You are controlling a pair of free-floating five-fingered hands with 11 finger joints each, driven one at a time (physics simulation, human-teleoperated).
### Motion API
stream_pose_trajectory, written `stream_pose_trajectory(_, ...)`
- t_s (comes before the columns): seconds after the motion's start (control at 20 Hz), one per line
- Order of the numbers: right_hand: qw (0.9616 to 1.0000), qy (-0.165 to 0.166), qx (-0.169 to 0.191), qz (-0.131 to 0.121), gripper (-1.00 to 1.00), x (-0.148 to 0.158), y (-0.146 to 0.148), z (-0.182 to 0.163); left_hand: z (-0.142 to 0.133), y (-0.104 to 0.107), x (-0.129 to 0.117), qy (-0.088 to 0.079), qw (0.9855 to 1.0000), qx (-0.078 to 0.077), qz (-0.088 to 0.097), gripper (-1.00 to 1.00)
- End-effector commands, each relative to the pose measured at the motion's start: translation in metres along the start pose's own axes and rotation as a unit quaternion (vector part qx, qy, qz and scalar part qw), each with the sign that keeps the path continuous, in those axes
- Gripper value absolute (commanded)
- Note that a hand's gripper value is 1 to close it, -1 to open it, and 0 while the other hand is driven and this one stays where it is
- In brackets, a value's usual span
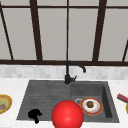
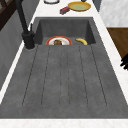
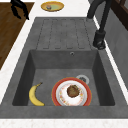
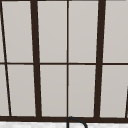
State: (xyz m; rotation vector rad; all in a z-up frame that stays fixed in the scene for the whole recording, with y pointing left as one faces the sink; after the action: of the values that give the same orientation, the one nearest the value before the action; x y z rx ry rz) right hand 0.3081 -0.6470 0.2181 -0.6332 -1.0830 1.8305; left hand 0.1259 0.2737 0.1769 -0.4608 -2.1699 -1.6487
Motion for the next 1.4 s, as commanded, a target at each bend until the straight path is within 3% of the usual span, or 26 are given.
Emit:
stream_pose_trajectory(0.0, 0.9990, 0.033, 0.014, -0.028, 1.00, 0.010, -0.015, 0.002, 0.000, 0.000, 0.000, 0.000, 1.0000, 0.000, 0.000, 0.00)
stream_pose_trajectory(0.5, 0.9989, 0.044, 0.008, -0.010, 1.00, 0.047, -0.063, 0.008, 0.000, 0.000, 0.000, 0.000, 1.0000, 0.000, 0.000, 0.00)
stream_pose_trajectory(0.85, 0.9994, 0.033, 0.010, 0.007, 1.00, 0.091, -0.087, -0.007, 0.000, 0.000, 0.000, 0.000, 1.0000, 0.000, 0.000, 0.00)
stream_pose_trajectory(1.35, 0.9986, 0.052, 0.009, -0.002, 1.00, 0.149, -0.102, -0.039, 0.000, 0.000, 0.000, 0.000, 1.0000, 0.000, 0.000, 0.00)
